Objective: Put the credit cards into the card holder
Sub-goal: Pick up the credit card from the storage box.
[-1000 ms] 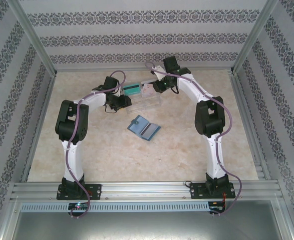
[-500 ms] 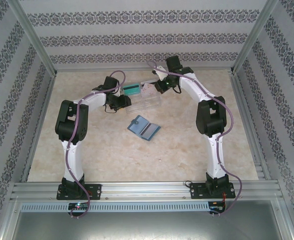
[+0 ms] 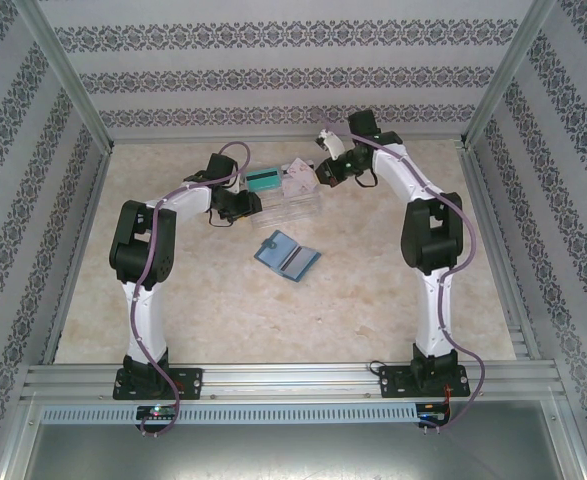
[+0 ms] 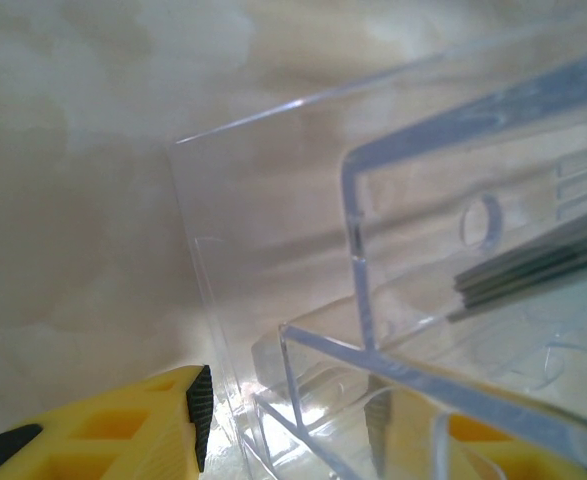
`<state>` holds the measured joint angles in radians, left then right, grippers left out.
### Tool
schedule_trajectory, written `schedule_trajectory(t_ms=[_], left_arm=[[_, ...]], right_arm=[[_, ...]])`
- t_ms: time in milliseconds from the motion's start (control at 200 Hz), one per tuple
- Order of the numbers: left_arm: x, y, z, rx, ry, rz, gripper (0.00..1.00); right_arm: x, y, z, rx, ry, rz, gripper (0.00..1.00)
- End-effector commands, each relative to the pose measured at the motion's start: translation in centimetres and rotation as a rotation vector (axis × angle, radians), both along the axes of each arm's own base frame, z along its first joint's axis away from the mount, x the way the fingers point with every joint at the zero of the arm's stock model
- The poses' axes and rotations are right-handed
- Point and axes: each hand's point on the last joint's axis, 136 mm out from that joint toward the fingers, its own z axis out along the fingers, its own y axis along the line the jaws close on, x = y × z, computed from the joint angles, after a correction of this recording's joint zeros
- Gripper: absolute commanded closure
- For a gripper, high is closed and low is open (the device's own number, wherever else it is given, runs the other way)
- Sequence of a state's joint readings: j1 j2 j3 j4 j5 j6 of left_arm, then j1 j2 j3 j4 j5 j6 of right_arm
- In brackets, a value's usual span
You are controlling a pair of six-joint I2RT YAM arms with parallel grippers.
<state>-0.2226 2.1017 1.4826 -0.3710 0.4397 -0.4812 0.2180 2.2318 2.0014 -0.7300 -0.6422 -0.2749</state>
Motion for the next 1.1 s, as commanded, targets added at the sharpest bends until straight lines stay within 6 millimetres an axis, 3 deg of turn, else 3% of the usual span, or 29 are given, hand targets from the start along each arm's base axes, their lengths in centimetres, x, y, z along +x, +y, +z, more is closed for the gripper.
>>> schedule_trajectory(t_ms=[0, 360, 560, 829, 1004, 1094], left_arm=[[-2.9, 0.6, -1.8, 0.043, 0.098, -0.014, 0.54], [-2.9, 0.2, 0.3, 0.012, 0.065, -0.013, 0.53], [-3.9, 0.5, 2.6, 0.009, 0.030, -0.017, 0.49], [-4.9, 0.4, 4.2, -0.023, -0.002, -0.016, 0.45], [-7.1, 0.8, 4.6, -0.027, -0.012, -0.014, 0.47], [-9.0, 0.3, 3.9, -0.052, -0.005, -0.031, 0.49]], right_arm=[[-1.3, 0.3, 3.4, 0.109, 0.003, 0.020, 1.00], [-3.3, 0.4, 6.6, 0.315, 0.067, -0.061, 1.00], [-7.1, 0.3, 8.3, 0.435, 0.146, -0.158, 1.00], [-13.4, -0.8, 7.1, 0.422, 0.251, -0.241, 1.00], [-19.1, 1.9, 4.9, 0.345, 0.362, -0.237, 1.00], [-22.1, 3.9, 2.6, 0.283, 0.422, -0.253, 1.00]])
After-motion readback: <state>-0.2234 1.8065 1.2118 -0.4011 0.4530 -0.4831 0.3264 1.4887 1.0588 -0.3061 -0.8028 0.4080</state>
